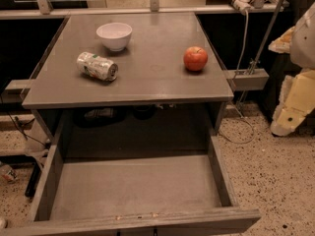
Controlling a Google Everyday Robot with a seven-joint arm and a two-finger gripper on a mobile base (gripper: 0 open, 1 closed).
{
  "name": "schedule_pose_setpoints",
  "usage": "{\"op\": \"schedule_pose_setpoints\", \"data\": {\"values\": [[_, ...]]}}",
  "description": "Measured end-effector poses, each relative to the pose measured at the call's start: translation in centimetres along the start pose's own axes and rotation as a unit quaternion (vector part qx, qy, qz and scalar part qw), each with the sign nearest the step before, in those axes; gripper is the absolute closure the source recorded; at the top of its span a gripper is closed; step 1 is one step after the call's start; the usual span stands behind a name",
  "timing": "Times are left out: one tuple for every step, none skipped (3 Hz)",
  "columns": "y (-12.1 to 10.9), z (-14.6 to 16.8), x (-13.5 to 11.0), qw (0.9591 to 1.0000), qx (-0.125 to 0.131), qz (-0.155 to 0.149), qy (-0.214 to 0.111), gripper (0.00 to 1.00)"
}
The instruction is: Place 7up can into top drawer
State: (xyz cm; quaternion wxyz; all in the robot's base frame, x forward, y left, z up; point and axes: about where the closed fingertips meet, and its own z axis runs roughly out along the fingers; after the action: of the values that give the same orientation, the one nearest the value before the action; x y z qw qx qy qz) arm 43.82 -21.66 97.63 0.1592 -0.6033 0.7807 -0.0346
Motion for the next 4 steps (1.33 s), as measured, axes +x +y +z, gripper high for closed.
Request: {"op": "schedule_pose_setpoints", "data": {"values": [[0.0, 0.0, 0.0, 1.0, 0.0, 0.0, 0.0, 0.0], [-0.3, -1.0, -0.6, 0.9999, 0.004, 0.01, 0.003, 0.0], [0.9, -1.5, -5.4, 1.0, 0.002, -0.001, -0.002, 0.0], [1.7, -1.8, -11.9, 0.9997, 0.005, -0.023, -0.002, 0.0]]}}
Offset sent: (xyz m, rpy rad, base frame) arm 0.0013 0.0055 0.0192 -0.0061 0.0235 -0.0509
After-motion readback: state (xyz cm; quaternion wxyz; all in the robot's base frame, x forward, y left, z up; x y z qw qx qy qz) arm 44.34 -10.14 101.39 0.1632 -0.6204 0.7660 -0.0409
